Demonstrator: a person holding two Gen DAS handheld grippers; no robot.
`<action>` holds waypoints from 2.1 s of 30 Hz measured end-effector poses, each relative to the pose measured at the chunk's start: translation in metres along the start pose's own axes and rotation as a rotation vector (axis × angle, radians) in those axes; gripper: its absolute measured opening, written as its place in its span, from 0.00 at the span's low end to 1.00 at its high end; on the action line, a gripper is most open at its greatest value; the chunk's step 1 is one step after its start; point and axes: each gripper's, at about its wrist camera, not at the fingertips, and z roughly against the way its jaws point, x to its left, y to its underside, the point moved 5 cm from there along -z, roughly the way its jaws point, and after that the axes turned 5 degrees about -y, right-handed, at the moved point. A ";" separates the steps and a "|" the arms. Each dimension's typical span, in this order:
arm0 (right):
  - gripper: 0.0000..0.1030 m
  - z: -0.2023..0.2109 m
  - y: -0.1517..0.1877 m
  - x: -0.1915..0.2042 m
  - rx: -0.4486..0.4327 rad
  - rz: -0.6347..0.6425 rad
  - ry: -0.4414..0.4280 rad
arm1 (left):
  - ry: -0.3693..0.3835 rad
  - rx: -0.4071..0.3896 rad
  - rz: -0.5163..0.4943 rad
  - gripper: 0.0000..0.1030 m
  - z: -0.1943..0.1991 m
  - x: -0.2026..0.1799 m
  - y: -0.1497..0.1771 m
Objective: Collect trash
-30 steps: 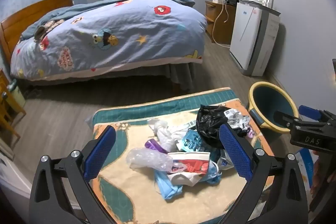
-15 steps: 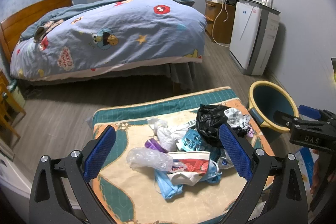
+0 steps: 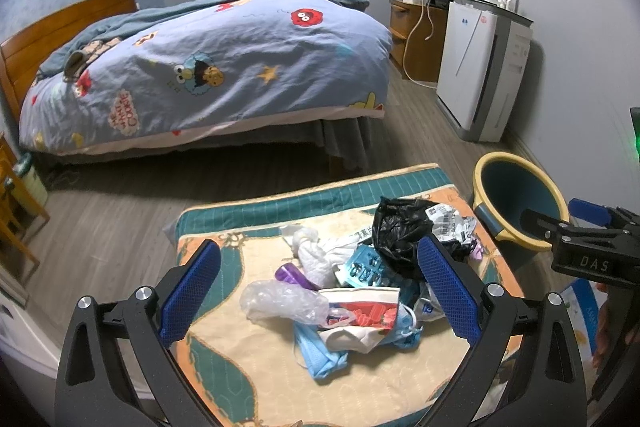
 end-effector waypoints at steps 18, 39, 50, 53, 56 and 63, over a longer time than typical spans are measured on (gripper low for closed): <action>0.95 0.000 0.000 -0.001 0.002 -0.003 0.004 | 0.000 0.001 -0.001 0.95 0.000 0.000 0.000; 0.95 0.000 0.000 -0.002 0.003 -0.003 0.005 | -0.003 0.002 -0.002 0.95 0.000 0.000 0.000; 0.95 0.000 0.000 -0.002 0.001 0.002 0.011 | -0.014 -0.017 -0.001 0.95 -0.001 0.012 0.003; 0.95 -0.005 -0.002 -0.003 -0.004 0.011 0.024 | -0.024 -0.007 -0.027 0.95 -0.008 0.009 0.004; 0.95 -0.022 -0.008 -0.002 0.018 0.019 0.004 | 0.031 0.015 -0.001 0.95 -0.016 0.016 0.001; 0.95 -0.071 -0.004 0.006 0.114 -0.037 -0.072 | 0.024 0.106 0.021 0.95 -0.050 0.026 0.010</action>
